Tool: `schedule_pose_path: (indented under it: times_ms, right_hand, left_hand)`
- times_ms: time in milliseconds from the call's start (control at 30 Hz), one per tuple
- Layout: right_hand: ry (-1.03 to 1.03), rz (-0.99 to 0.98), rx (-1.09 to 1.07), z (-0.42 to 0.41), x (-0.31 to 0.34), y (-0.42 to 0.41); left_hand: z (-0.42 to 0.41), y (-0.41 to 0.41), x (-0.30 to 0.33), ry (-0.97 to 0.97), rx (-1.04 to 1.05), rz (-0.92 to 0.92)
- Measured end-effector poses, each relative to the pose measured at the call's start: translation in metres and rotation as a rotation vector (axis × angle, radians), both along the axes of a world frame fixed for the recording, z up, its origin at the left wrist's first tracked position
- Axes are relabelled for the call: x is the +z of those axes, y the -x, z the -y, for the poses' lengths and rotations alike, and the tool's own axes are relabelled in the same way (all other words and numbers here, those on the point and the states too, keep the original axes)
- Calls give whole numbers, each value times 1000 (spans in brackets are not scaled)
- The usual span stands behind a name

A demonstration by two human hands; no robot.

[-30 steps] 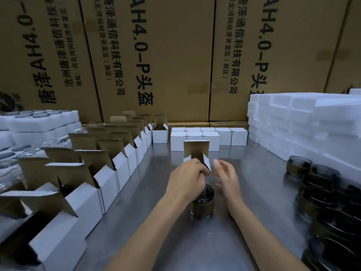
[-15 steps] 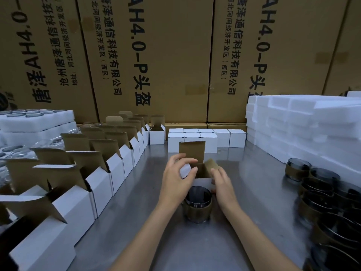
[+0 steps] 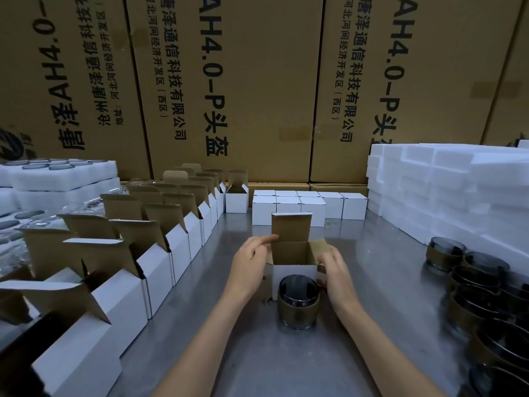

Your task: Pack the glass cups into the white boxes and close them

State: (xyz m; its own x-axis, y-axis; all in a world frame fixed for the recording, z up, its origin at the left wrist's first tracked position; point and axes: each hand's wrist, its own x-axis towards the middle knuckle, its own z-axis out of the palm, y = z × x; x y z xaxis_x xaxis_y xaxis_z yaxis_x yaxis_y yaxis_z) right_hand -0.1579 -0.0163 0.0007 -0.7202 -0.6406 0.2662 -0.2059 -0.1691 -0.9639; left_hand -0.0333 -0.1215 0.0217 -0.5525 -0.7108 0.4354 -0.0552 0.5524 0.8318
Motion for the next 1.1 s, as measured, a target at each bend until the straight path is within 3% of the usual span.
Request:
schedule_pose_path:
  times_ms: [467, 633, 733, 800, 900, 967, 1100]
  right_hand:
    - [-33, 44, 22, -6, 9, -4]
    - [-63, 70, 24, -5, 13, -3]
    - [-185, 95, 60, -5, 27, 0]
    - [-256, -21, 17, -8, 46, 2]
    - [-322, -388, -13, -20, 83, -6]
    - [-476, -579, 135, -30, 104, -16]
    - [-999, -858, 496, -38, 109, -42]
  left_hand:
    - [6, 5, -2, -252, -120, -41]
    - [8, 6, -2, -200, -92, -43]
    - [7, 7, -2, -167, -75, -33]
    - [7, 8, -2, -153, -69, -28]
    - [7, 8, -1, -122, -67, -23]
    - [7, 7, -1, -128, -74, -34]
    - [6, 7, 0, -142, -74, -31]
